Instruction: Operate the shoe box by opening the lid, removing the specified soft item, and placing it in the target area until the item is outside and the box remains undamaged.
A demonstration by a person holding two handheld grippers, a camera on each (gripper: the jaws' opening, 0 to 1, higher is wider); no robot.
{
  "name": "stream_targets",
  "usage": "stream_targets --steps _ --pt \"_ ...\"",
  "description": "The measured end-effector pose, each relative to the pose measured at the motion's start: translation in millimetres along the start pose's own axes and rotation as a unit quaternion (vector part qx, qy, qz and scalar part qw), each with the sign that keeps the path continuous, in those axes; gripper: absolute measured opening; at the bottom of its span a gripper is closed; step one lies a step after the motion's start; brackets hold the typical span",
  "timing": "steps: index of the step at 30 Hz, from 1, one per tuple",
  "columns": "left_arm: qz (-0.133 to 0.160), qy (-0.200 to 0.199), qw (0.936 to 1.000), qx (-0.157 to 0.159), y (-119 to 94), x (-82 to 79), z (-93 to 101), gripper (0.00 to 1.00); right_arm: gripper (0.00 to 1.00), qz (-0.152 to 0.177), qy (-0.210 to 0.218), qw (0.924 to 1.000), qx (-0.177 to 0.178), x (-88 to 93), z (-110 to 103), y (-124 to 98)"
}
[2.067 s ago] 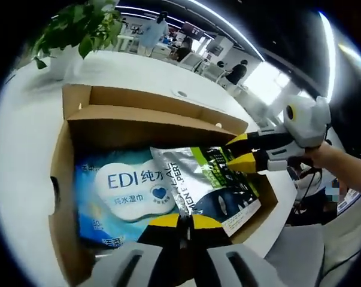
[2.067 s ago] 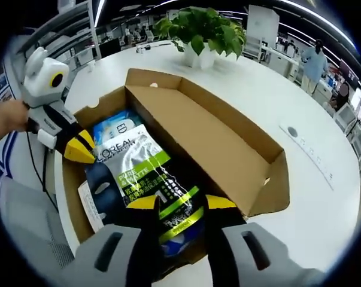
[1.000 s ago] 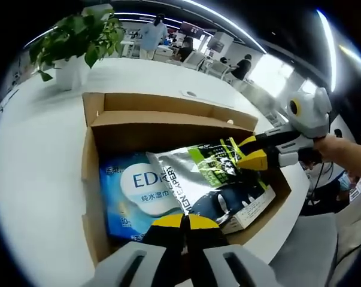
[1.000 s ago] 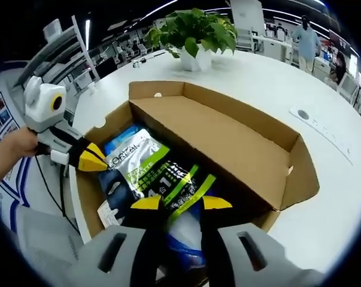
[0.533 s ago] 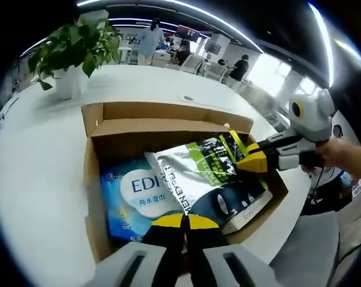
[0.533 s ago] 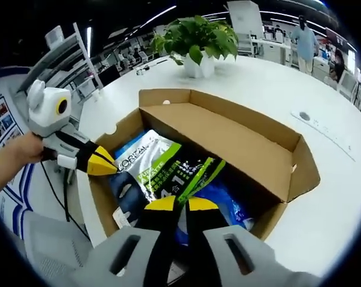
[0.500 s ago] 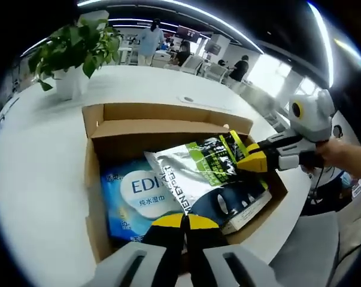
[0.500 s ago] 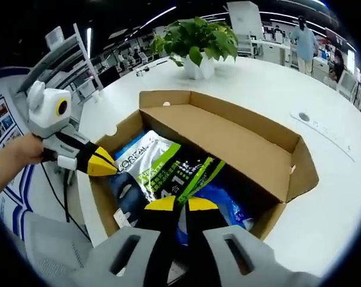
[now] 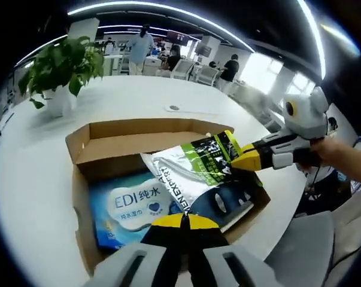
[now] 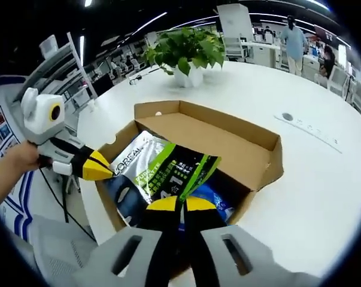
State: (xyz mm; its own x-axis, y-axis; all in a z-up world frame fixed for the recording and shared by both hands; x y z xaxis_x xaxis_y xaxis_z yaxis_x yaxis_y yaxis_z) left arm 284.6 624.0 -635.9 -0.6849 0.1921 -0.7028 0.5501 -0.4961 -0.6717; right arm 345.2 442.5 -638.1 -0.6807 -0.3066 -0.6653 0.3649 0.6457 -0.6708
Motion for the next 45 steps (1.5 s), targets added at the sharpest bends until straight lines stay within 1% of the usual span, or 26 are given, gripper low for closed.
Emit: stream_targets --steps 3,14,21,28,36,42,45 --pt "-0.001 0.007 0.9999 0.008 4 -5.0 8.3 0.00 0.00 0.002 0.006 1.0000 0.005 2.1 8 -9" --pt "-0.002 0.034 0.9988 0.036 22 -26.1 49.7 0.00 0.00 0.016 0.034 0.9990 0.024 12.0 35 -46" --pt "-0.005 0.052 0.9973 0.052 33 -35.8 72.0 0.00 0.00 0.019 0.049 0.9981 0.033 19.6 52 -67" --pt "-0.009 0.061 0.9962 0.061 43 -41.6 85.7 0.00 0.00 0.020 0.058 0.9973 0.039 24.8 66 -83" --pt "-0.015 0.074 0.9948 0.068 59 -46.0 102.9 0.00 0.00 0.020 0.063 0.9966 0.048 30.7 81 -94" --pt "-0.019 0.080 0.9938 0.075 71 -48.4 112.9 0.00 0.00 0.020 0.070 0.9956 0.058 35.0 95 -102" --pt "-0.021 0.081 0.9933 0.079 78 -49.9 114.3 0.00 0.00 0.020 0.072 0.9953 0.061 36.9 100 -105"
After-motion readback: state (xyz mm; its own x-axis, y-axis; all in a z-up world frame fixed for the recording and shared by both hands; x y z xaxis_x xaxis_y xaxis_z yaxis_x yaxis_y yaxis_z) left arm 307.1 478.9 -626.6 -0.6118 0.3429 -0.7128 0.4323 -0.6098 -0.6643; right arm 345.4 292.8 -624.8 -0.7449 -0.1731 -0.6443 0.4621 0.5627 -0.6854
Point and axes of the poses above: the point that each gripper's makers call its tool centre point, and the gripper's own axes: y roughly forward along the fingers, z roughly to its right, x roughly out of its underside, the point moved 7 cm from there along -y, roughly backward along the fingers, and after that the axes turned 6 degrees about y, right-handed, at the moved point
